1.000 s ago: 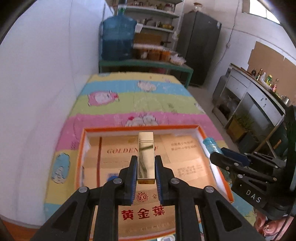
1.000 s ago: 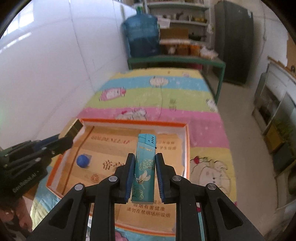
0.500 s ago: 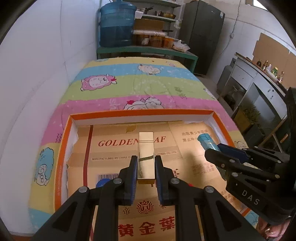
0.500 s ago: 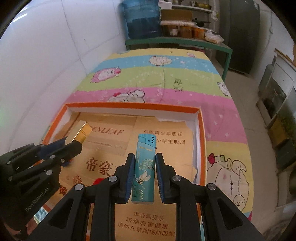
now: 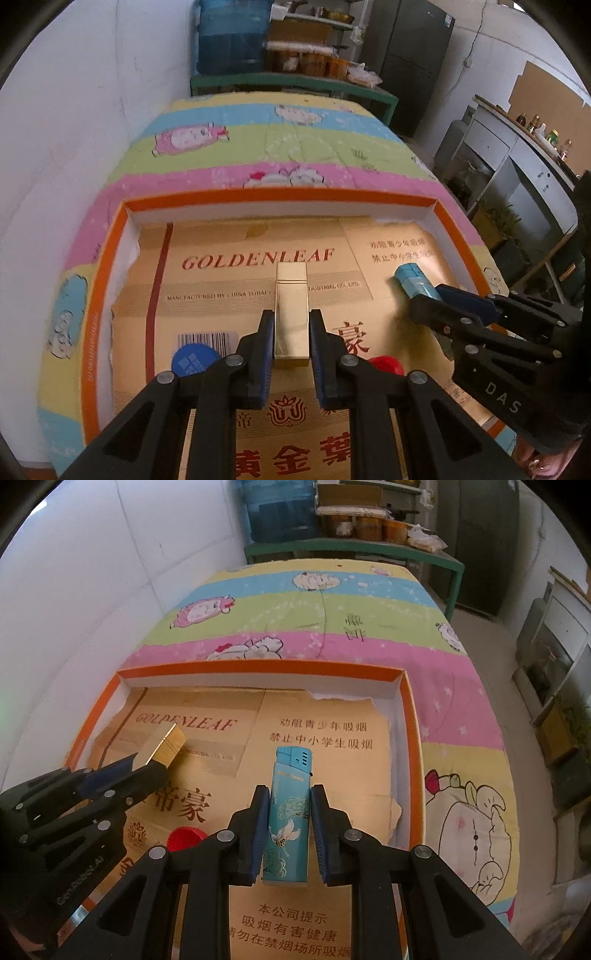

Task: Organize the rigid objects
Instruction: 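Release the gold lighter with the left tool while the right releases the teal lighter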

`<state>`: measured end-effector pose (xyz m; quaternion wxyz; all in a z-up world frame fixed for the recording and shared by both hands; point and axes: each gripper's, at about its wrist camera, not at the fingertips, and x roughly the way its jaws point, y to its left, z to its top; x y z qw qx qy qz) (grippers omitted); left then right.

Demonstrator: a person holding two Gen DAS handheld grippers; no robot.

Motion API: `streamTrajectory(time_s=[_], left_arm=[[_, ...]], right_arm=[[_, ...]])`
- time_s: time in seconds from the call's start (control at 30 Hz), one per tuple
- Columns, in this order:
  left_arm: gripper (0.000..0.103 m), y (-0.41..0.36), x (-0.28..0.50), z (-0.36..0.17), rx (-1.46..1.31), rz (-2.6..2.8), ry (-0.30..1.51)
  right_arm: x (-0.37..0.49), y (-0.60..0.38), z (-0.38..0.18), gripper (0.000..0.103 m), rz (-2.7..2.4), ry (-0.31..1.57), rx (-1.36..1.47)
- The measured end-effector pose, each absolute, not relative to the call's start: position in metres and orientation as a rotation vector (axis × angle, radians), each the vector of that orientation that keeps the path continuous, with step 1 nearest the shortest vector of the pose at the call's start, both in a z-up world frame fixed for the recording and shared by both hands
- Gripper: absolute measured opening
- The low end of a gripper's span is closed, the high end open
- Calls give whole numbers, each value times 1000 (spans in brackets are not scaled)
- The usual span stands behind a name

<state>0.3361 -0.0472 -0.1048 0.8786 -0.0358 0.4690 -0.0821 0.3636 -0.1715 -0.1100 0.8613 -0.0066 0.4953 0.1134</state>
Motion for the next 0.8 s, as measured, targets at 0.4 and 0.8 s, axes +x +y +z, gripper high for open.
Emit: streamTrajectory(time_s=[0.4,0.8], left_arm=[[52,-41,333,-102,-111,-203,966],[52,-24,307,-71,-116,-166,880]], right_arm=[[358,-171,-115,24,233,1031,-17],[336,-176,-94,26,236,966,11]])
